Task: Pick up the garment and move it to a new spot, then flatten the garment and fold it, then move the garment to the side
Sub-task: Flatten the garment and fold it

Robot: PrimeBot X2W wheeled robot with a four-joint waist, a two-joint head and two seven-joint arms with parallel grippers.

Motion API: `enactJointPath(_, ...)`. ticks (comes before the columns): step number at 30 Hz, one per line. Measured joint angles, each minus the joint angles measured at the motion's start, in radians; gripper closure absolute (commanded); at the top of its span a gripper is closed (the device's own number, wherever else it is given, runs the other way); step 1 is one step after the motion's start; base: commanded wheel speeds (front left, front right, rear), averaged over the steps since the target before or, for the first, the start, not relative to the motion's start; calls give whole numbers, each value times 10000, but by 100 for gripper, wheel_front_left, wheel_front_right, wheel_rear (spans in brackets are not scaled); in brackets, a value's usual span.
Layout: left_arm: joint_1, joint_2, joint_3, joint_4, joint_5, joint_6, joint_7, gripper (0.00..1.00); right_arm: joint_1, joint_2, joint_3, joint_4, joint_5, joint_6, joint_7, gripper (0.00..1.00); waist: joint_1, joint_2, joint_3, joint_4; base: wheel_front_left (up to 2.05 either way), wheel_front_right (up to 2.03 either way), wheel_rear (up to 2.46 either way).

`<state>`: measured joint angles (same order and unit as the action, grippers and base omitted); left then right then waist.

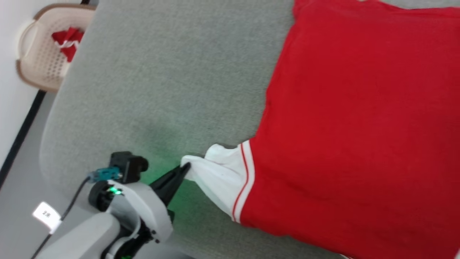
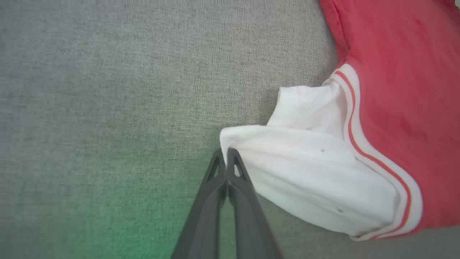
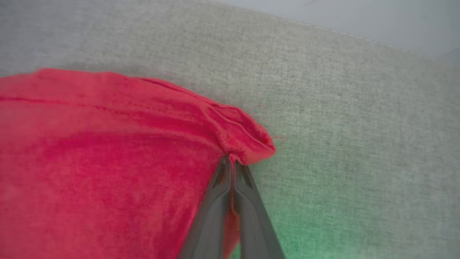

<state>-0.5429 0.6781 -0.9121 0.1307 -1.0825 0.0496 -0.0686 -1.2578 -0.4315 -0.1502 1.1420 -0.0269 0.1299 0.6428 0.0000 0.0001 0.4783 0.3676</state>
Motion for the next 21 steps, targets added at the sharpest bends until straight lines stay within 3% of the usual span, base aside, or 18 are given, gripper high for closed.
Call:
enactJointPath(4,232,326,155,-15,-100,211,-107,100,268,443,734,-199,863,-29,-12,100,0,0,-244,-374,0,0,0)
enactJointPath(9,633,773,364,-234,-311,487,-203,100,1336,688,2307,-1459,2489,-25,127,100,0,-1,-599,-907,0,0,0)
enactJointPath(14,975,1179,474,-533,-401,754,-234,100,3285,-29,3388,-3910,4485,15,669,100,0,0,-982,-1422,0,0,0)
enactJointPath(17,1101,1369,506,-717,-437,890,-240,100,4750,-663,3475,-5404,5409,17,1047,100,0,-1,-1222,-1685,0,0,0)
enactJointPath(21,1224,1601,545,-938,-454,1016,-222,100,6695,-1047,2989,-7216,6086,15,1419,100,0,-1,-1485,-2010,0,0,0)
